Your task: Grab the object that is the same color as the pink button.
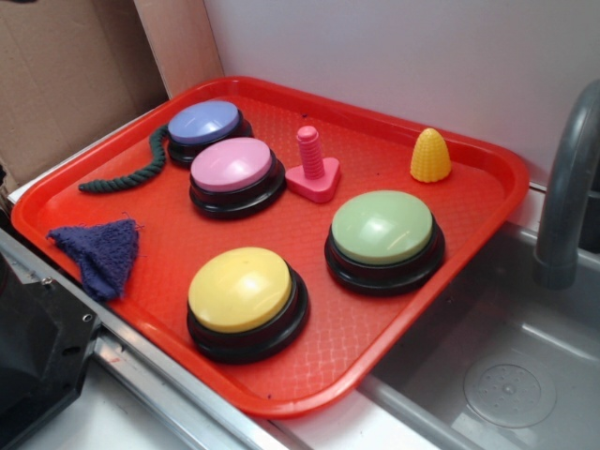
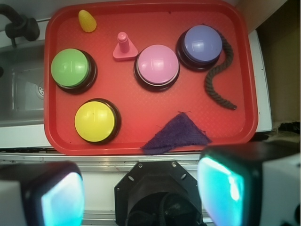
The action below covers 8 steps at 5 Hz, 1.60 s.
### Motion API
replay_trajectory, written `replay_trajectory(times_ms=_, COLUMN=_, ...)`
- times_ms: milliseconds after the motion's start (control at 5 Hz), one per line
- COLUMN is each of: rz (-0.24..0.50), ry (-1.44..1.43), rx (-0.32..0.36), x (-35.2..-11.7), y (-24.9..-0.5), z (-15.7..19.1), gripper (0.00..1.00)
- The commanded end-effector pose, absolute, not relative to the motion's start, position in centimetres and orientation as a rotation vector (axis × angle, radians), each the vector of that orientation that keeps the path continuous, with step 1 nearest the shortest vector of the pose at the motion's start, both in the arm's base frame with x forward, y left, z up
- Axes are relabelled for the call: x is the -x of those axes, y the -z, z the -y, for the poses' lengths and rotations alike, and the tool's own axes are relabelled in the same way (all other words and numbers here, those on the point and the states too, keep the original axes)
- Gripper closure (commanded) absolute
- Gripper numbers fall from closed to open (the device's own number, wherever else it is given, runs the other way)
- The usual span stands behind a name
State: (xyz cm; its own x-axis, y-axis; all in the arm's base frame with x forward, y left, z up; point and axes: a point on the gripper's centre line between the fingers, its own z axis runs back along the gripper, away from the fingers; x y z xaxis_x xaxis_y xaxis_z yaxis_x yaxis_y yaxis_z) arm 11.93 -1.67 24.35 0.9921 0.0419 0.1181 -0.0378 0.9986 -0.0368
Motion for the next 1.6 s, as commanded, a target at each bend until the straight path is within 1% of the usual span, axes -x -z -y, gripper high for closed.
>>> replay_trajectory(times_ms=0, rz=0.119, ry=-0.04, rx=0.034, x=-11.9, y=-24.4, z=1.7, gripper=0.0)
replay_trajectory(times_ms=200, rz=0.148, ry=-0.093, rx=0.036, x=-14.6, y=-23.1, z=1.4, gripper=0.0)
replay_trajectory(times_ms=400, rz=0.201, ry=-0.154, rx=0.077, x=-17.5, y=-21.0, z=1.1, gripper=0.0)
replay_trajectory(times_ms=600, rz=0.234, ry=-0.191, rx=0.058, x=-20.7, y=-18.2, z=1.1, gripper=0.0)
replay_trajectory(times_ms=800, rz=0.237, ry=-0.175, rx=0.046, x=-23.8, y=-15.1, z=1.3, gripper=0.0)
replay_trajectory(times_ms=1000, rz=0.251, ry=-0.136, rx=-0.016, x=-26.7, y=-11.7, z=2.3, gripper=0.0)
replay_trajectory(times_ms=1200, rz=0.228, ry=-0.111, rx=-0.075, x=-28.5, y=-9.2, z=2.2, gripper=0.0)
replay_trajectory(times_ms=1400, rz=0.219, ry=-0.095, rx=-0.078, x=-29.6, y=-7.5, z=2.3, gripper=0.0)
